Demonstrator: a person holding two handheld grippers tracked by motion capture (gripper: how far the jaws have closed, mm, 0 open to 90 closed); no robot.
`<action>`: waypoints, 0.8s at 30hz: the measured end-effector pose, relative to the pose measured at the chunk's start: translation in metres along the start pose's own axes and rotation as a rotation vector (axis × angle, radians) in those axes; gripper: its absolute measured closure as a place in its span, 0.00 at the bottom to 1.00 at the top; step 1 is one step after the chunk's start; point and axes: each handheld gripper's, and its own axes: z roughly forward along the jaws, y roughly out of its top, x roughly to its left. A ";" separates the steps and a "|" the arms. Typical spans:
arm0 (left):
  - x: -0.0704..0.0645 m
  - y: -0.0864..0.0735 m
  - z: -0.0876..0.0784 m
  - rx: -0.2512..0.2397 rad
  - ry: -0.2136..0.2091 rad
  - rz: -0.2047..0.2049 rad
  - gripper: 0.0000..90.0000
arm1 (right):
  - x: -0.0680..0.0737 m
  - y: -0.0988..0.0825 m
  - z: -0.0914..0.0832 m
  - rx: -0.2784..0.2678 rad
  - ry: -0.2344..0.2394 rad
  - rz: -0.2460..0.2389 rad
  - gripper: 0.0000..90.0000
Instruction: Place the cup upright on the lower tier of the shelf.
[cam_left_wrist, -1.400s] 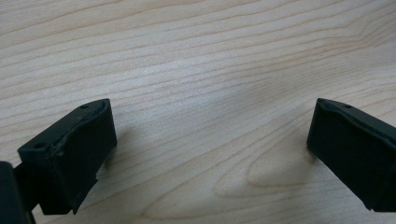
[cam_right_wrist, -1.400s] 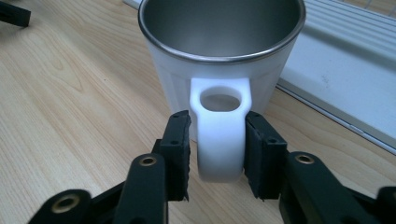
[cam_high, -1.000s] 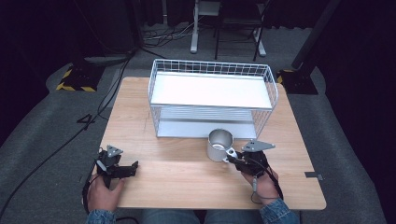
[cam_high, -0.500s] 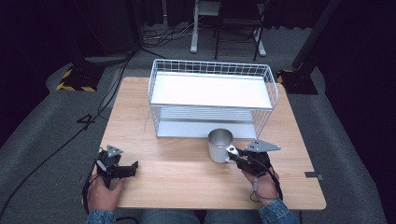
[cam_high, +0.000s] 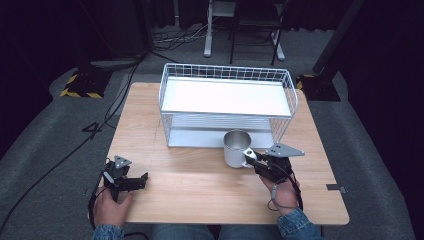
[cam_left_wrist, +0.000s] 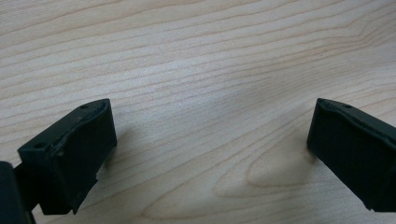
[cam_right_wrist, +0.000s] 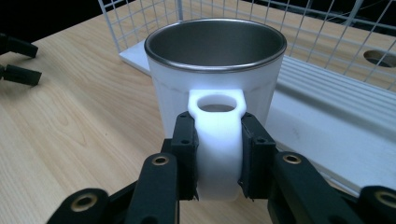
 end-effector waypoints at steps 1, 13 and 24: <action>0.000 0.000 0.000 0.000 0.001 0.000 0.02 | 0.000 0.003 0.000 -0.005 -0.002 0.000 0.80; 0.000 0.000 0.000 0.002 0.001 0.003 0.02 | -0.010 0.028 0.011 -0.053 -0.035 0.029 0.80; 0.000 0.000 0.000 0.000 0.001 0.001 0.02 | -0.018 0.041 0.033 -0.074 -0.100 0.046 0.80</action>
